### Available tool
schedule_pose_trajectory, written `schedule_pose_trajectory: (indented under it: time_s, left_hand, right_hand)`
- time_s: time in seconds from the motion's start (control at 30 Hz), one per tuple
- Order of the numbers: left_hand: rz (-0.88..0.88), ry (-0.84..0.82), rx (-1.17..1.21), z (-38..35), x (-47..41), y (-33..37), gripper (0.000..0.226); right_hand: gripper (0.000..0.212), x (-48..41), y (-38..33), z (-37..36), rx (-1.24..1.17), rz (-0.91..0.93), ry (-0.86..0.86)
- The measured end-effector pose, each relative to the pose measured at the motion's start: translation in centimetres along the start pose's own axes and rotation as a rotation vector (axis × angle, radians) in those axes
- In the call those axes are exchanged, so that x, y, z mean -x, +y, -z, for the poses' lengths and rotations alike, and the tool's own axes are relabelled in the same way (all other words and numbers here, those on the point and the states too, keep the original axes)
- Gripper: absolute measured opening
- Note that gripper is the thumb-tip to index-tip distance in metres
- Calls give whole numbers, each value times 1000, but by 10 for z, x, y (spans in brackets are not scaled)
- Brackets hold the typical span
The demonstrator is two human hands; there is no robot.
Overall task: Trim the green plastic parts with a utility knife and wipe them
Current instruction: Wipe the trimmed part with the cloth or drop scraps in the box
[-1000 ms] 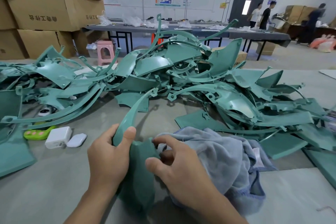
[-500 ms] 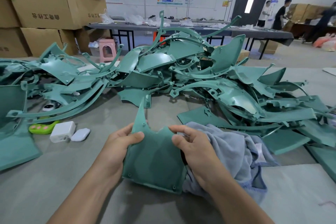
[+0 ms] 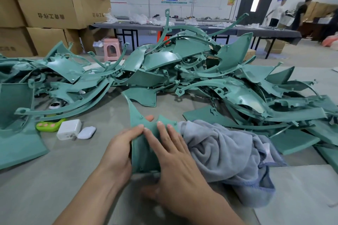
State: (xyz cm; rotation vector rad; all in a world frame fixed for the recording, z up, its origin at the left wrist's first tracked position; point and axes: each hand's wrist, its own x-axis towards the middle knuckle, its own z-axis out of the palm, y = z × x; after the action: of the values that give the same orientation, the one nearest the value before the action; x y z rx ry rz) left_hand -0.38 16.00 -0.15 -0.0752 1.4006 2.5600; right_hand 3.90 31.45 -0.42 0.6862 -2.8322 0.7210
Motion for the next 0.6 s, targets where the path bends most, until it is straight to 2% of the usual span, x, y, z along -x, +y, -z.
schedule_pose_trajectory:
  time_s: [0.07,0.13,0.17,0.2,0.23,0.27,0.3,0.33,0.37,0.4,0.43,0.53,0.6]
  left_hand:
    - [93,-243,186,4,4,9,59]
    - [101,-393,267,5,3,15,72]
    - [39,-375,191,4,2,13,70]
    - [-66,-307,-5,2,0,8,62]
    - [-202,-168,-244,-2,-2,3,51]
    - [-322,-7,-424,-8,-3,-1,44]
    - [-379,84,-496,-12,-4,-6,43]
    - [-395,78,-513,-13,-4,-11,44]
    - [-388,17,-496,-14,-5,-15,43]
    - [-377,-47,-474,-17,-6,-17,39]
    - [-379,-56,-469,-19,-6,-19,33]
    - [-423,93,-520,-22,-9,-23,16]
    - [-398,129,-510,-23,-10,-25,19]
  right_hand:
    - [110,0,5,2,-17,11,50]
    - [91,0,5,11,-242,-32,237]
    - [76,2,7,14,-388,-98,345]
    - [55,1,9,17,-513,-183,451]
    - [33,-1,13,19,-628,-290,556]
    - [21,-4,18,21,-786,-391,632]
    - [21,-7,22,24,-999,-489,643]
    - [22,-9,25,27,-1252,-560,596]
    - [22,-9,26,31,-1435,-608,520]
    - [23,-9,27,35,-1514,-643,441]
    - [25,-8,27,37,-1524,-678,377]
    - [22,-8,26,34,-1513,-723,238]
    - [18,-8,24,33,-1507,-704,212]
